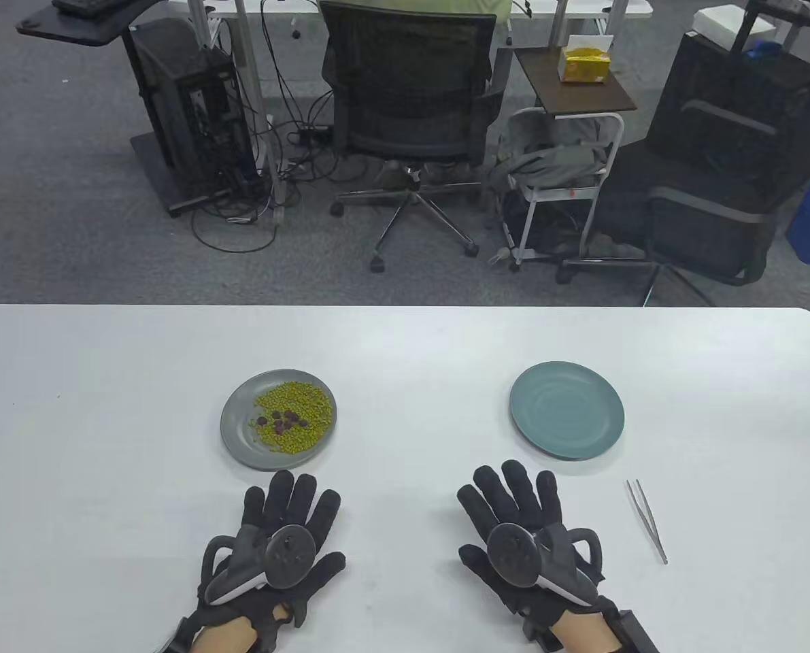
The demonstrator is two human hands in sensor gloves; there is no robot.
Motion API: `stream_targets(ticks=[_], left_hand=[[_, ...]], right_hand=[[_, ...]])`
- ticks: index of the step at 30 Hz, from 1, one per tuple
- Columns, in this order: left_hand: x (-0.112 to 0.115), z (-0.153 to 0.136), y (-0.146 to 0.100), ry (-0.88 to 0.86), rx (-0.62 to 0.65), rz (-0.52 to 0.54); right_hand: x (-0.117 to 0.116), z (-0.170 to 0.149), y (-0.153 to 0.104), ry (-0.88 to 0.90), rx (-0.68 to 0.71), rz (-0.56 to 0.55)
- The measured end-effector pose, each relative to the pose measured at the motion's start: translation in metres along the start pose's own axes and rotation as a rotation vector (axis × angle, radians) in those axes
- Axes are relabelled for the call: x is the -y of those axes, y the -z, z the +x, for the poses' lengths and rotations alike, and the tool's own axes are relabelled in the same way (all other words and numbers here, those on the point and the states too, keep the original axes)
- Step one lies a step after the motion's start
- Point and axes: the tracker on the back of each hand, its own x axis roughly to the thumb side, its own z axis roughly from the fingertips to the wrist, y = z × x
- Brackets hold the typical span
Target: Pick cranberries with tweezers into plate
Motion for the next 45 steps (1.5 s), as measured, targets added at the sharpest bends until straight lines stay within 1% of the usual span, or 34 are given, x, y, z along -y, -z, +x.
stream_targets(ticks=[13, 21, 25, 35, 39, 45], left_hand=[[0.001, 0.001, 0.000, -0.004, 0.006, 0.000], [0.003, 0.002, -0.001, -0.009, 0.000, -0.012], [0.006, 0.002, 0.000, -0.012, -0.003, -0.036], [0.005, 0.004, -0.002, -0.007, -0.001, -0.021], [0.006, 0.004, -0.002, -0.010, 0.002, -0.022], [0.006, 0.004, -0.002, -0.014, 0.005, -0.022]], right_hand=[[-0.002, 0.001, 0.000, 0.003, 0.006, 0.008], [-0.002, 0.001, -0.001, -0.004, 0.005, 0.014], [-0.002, 0.000, -0.001, -0.008, 0.003, 0.015], [-0.003, 0.004, -0.003, -0.013, 0.023, 0.004], [-0.004, 0.006, -0.005, -0.028, 0.036, 0.006], [-0.005, 0.013, -0.005, -0.098, 0.071, 0.005]])
